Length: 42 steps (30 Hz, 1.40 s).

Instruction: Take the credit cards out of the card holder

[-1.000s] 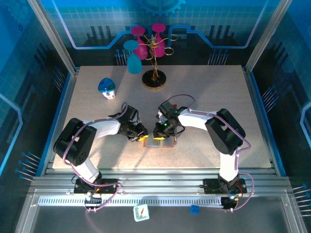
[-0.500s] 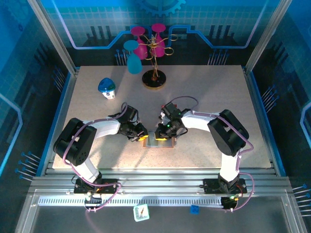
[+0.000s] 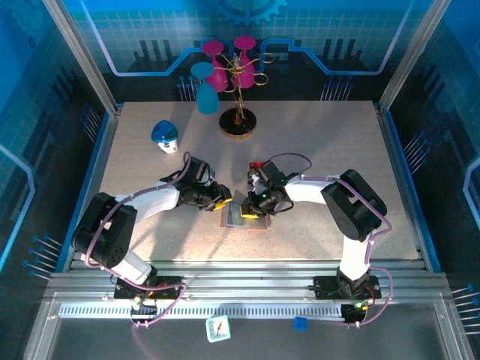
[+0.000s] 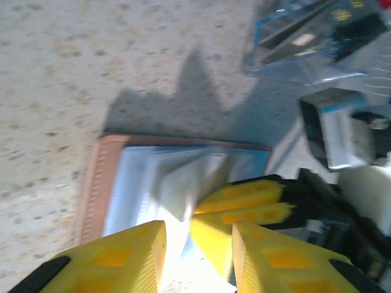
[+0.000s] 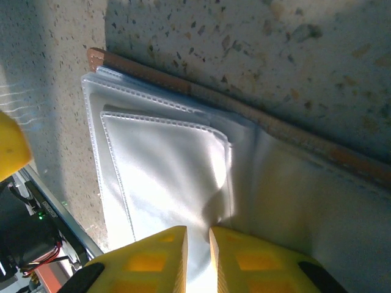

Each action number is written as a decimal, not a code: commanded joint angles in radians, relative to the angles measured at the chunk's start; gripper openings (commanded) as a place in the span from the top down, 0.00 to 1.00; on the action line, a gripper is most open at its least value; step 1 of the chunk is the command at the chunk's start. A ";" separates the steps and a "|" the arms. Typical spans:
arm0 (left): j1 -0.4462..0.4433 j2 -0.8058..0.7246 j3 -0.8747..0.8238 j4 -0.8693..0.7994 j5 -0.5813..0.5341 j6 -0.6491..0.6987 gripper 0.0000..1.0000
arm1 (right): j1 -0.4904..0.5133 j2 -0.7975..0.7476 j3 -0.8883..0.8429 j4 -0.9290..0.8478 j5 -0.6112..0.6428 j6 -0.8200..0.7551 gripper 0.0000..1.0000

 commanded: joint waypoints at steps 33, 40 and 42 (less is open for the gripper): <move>-0.066 0.105 -0.034 -0.026 -0.032 -0.064 0.49 | -0.019 -0.022 -0.074 0.056 -0.025 0.050 0.82; -0.071 0.104 -0.014 -0.069 -0.050 -0.057 0.45 | -0.036 -0.015 -0.110 0.120 -0.058 0.076 0.83; -0.074 0.111 -0.012 -0.060 -0.038 -0.057 0.46 | -0.039 -0.011 -0.112 0.143 -0.070 0.087 0.83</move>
